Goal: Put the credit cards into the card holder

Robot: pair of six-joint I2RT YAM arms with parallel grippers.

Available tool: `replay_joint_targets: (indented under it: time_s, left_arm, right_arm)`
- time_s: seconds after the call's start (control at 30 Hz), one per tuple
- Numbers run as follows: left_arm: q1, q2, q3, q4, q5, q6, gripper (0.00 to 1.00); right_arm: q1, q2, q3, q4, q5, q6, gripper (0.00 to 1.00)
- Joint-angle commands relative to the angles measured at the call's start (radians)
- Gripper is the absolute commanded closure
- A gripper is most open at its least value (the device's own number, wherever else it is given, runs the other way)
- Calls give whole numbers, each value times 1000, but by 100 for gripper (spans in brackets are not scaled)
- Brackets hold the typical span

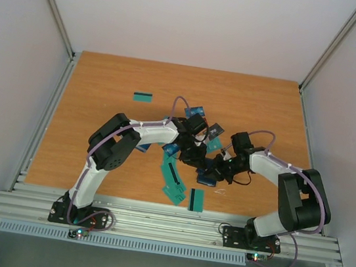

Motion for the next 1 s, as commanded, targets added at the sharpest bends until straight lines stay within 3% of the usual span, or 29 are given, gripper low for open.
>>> replay_joint_targets:
  time_s: [0.0, 0.23, 0.6, 0.8, 0.97]
  left_arm:
    - [2, 30, 17, -36, -33, 25, 86]
    - [5, 27, 126, -183, -103, 136, 83]
    - [5, 152, 354, -362, -108, 268, 83]
    - [4, 188, 346, -339, -23, 316, 83]
    - [4, 212, 357, -381, -74, 351, 83]
  right_arm:
    - [6, -1, 62, -52, 31, -40, 99]
    - [6, 33, 133, -146, 55, -107, 99]
    - [7, 75, 182, -197, 85, -169, 99]
    - [6, 94, 195, -202, 86, -187, 99]
    - [6, 98, 220, -232, 126, -216, 99]
